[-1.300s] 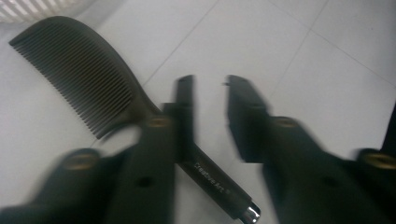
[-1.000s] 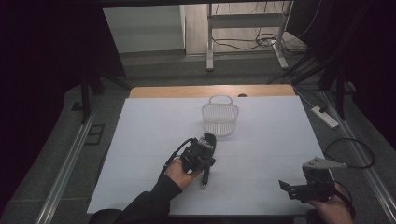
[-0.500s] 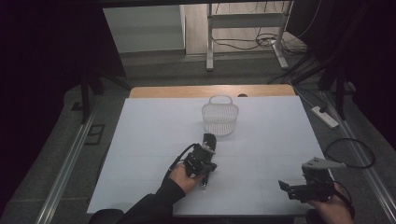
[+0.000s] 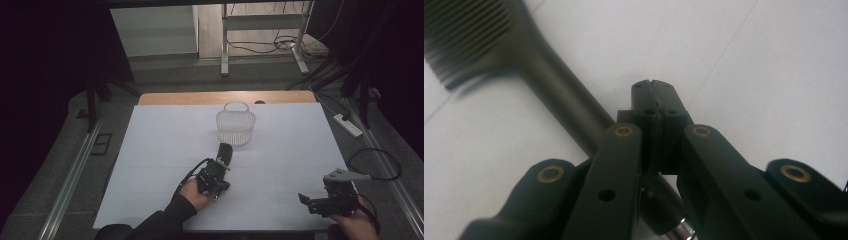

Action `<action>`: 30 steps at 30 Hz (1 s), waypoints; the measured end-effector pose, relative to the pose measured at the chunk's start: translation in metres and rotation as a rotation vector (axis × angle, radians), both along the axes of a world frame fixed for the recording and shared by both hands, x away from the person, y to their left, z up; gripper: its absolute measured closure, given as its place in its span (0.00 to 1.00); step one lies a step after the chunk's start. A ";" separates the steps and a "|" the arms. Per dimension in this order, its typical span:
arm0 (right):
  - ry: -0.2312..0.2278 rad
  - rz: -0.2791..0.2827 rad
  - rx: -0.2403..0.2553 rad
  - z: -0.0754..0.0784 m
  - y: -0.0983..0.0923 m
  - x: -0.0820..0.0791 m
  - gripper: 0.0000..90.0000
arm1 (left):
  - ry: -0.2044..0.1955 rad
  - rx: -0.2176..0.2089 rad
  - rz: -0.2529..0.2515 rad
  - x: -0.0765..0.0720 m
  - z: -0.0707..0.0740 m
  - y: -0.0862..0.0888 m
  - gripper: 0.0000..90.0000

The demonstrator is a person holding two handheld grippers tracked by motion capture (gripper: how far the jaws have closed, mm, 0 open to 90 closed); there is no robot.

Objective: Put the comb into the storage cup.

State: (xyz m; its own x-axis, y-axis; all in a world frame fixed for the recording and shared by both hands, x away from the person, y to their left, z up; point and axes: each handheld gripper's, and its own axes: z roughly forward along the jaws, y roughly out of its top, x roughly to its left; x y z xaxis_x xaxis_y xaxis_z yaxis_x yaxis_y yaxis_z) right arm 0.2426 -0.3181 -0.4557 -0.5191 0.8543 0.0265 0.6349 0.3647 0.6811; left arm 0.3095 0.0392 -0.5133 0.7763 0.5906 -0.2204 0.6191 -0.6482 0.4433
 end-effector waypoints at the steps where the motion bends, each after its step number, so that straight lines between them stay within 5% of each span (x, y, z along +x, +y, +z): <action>1: 0.000 0.000 0.000 0.000 0.000 0.000 0.00 | 0.003 0.002 0.005 0.000 0.000 0.002 0.98; 20: -0.002 0.002 -0.002 0.000 0.000 0.000 0.00 | 0.015 0.056 0.063 -0.002 0.003 0.041 0.98; 30: -0.003 0.003 -0.002 0.000 0.000 0.000 0.00 | 0.017 0.035 0.078 -0.002 0.007 0.055 0.98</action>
State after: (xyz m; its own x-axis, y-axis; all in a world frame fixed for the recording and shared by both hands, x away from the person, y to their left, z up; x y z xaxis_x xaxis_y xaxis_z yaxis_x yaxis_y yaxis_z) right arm 0.2424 -0.3176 -0.4555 -0.5214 0.8530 0.0236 0.6321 0.3675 0.6822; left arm 0.3080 0.0937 -0.5063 0.7239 0.6568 -0.2111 0.6756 -0.6127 0.4100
